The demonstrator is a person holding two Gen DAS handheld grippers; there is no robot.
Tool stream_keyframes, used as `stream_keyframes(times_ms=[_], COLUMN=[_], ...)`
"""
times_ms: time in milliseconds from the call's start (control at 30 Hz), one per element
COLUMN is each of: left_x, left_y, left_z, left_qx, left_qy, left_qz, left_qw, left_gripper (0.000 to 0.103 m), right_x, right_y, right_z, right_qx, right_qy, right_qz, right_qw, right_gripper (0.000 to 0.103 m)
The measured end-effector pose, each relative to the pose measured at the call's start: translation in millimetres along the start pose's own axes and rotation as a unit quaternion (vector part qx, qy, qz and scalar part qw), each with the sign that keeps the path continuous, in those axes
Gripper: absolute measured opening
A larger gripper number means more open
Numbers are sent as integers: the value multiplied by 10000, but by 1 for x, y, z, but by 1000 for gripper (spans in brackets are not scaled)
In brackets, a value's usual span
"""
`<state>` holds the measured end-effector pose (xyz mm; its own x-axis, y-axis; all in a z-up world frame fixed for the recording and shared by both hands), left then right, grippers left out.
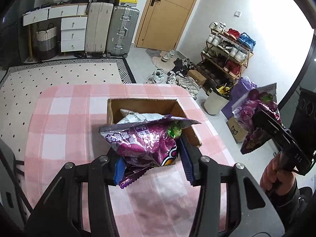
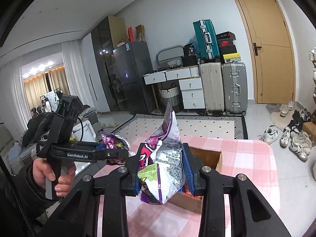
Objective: Organize snacks
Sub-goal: 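Lift both held bags and carry them over the cardboard box, then open both grippers to drop the bags into the box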
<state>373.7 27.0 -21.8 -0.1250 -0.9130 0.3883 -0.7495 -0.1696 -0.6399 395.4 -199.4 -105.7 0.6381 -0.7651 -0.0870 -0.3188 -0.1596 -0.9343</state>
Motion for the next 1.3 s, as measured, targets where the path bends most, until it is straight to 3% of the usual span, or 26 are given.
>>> stream_keyframes(times_ms=[300, 867, 933, 967, 1033, 1067, 1100, 1300], left_x=[13, -9, -11, -14, -18, -17, -17, -19], left_y=[-26, -10, -9, -10, -11, -13, -14, -17], left_z=[53, 174, 183, 187, 191, 191, 190, 174], left_qx=[-229, -862, -901, -926, -892, -852, -823, -556], left_qy=[79, 145, 140, 72, 16, 64, 104, -71], left_qz=[24, -229, -297, -350, -408, -417, -419, -276], left_qw=[9997, 9959, 9954, 9951, 9952, 9955, 9957, 9980], left_gripper=[45, 45, 50, 63, 79, 79, 79, 80], right_x=[19, 67, 71, 73, 74, 76, 77, 81], right_y=[-13, 36, 40, 42, 45, 46, 45, 32], right_z=[38, 120, 127, 132, 141, 144, 145, 126], right_qx=[-34, -607, -651, -679, -748, -764, -728, -384], right_qy=[28, 112, 151, 154, 132, 183, 184, 210], right_qz=[223, 685, 685, 678, 662, 655, 641, 657], right_qw=[9997, 9957, 9954, 9953, 9949, 9948, 9951, 9969], right_gripper=[35, 35, 35, 40, 61, 77, 84, 88])
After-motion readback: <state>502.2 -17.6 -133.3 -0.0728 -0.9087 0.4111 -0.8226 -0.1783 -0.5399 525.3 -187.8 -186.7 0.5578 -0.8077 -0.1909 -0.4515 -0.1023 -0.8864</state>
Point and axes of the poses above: each gripper's, at about its wrist camera, not at the fingertips, and z roughly the way its jaws point, x to its right, y to its underside, the point moved 10 cm from there along z, roughly the way its jaws point, and after that the axes turned 7 degrees about -z, right-handed, at the moved point
